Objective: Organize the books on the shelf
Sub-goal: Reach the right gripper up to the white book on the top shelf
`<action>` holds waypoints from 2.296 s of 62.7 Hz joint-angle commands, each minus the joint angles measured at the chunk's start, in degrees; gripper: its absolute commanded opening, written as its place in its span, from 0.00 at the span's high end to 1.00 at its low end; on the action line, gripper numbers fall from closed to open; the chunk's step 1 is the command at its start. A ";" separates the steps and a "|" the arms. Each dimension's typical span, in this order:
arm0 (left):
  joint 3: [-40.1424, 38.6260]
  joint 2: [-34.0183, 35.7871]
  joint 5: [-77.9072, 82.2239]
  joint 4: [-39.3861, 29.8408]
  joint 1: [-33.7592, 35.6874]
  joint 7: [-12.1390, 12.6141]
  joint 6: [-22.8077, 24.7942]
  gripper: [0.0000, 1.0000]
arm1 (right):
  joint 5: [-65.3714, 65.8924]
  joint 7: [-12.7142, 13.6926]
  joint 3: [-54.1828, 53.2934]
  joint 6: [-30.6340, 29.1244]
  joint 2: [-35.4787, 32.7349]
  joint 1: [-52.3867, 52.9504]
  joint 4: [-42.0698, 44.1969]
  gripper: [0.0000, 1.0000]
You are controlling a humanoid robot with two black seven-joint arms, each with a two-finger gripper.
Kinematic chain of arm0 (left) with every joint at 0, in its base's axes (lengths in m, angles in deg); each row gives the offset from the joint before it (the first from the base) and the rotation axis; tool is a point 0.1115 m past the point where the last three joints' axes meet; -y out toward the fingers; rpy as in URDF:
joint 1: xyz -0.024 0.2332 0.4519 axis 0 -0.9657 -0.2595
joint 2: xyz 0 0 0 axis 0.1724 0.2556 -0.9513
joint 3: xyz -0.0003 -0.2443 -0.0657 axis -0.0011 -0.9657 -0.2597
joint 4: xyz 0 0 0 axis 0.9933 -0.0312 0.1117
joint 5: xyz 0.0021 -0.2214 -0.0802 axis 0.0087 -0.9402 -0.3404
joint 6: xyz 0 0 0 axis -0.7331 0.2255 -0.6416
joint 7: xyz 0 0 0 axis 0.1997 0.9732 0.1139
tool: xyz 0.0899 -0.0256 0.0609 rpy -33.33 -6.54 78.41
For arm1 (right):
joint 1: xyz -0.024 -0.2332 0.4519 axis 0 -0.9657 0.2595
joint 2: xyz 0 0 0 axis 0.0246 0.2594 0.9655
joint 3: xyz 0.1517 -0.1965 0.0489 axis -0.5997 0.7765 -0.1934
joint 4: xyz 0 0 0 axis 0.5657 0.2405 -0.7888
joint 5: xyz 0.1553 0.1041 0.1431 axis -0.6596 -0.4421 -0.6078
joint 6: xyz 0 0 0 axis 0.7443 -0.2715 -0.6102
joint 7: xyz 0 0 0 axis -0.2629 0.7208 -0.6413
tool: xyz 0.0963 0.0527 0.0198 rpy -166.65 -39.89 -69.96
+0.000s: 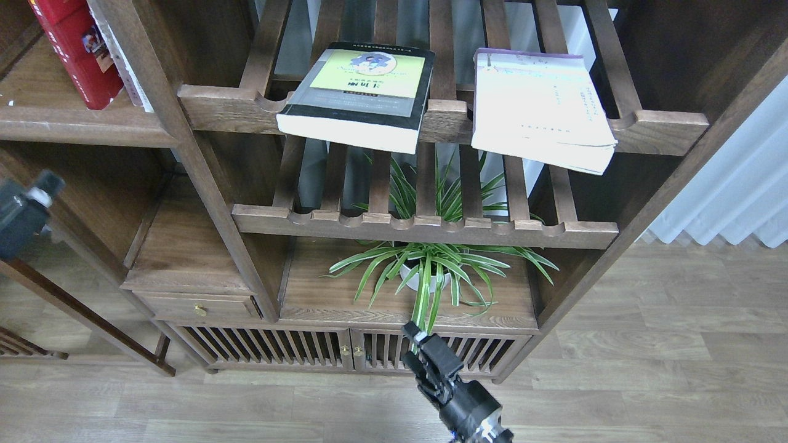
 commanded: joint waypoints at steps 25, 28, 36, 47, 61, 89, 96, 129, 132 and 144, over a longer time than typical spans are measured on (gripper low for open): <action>1.78 -1.22 -0.03 7.09 -1.50 -0.10 0.01 0.01 | 0.09 0.08 -15.07 0.00 -4.73 0.04 -16.83 0.01; 1.78 -1.22 -0.03 7.18 -1.50 -0.10 0.01 0.01 | 0.09 0.08 -15.34 0.00 -5.35 0.40 -18.41 0.01; 1.78 -1.22 -0.03 7.71 -1.50 -0.10 0.01 0.01 | 0.09 0.08 -16.39 0.00 -5.61 0.75 -21.40 0.01; 1.78 -1.22 -0.03 8.15 -1.50 -0.10 0.01 0.01 | 0.70 0.70 -16.66 0.00 -5.70 0.84 -23.52 0.01; 1.78 -1.22 -0.03 8.32 -1.41 -0.10 0.01 0.01 | 1.06 0.70 -19.73 0.00 -5.79 1.89 -23.96 0.01; 2.14 -1.22 -0.12 8.32 -1.24 -0.10 0.01 0.01 | 0.88 0.61 -23.77 0.00 -8.34 4.53 -23.87 0.01; 2.14 -1.22 -0.12 8.32 -1.24 -0.10 0.01 0.01 | 0.88 0.52 -24.65 0.00 -9.39 5.58 -23.87 0.01; 1.96 -1.14 -1.17 8.41 -1.24 -0.10 0.01 0.01 | -0.96 0.35 -25.71 0.00 -11.68 6.55 -22.90 0.08; 2.05 -1.22 -1.17 8.41 -1.15 -0.10 0.01 0.01 | -1.14 0.35 -25.71 0.00 -11.77 6.55 -22.90 0.10; 1.96 -1.22 -1.52 8.41 -1.24 -0.10 0.01 0.01 | -1.23 0.35 -26.59 0.00 -11.85 7.43 -22.81 0.11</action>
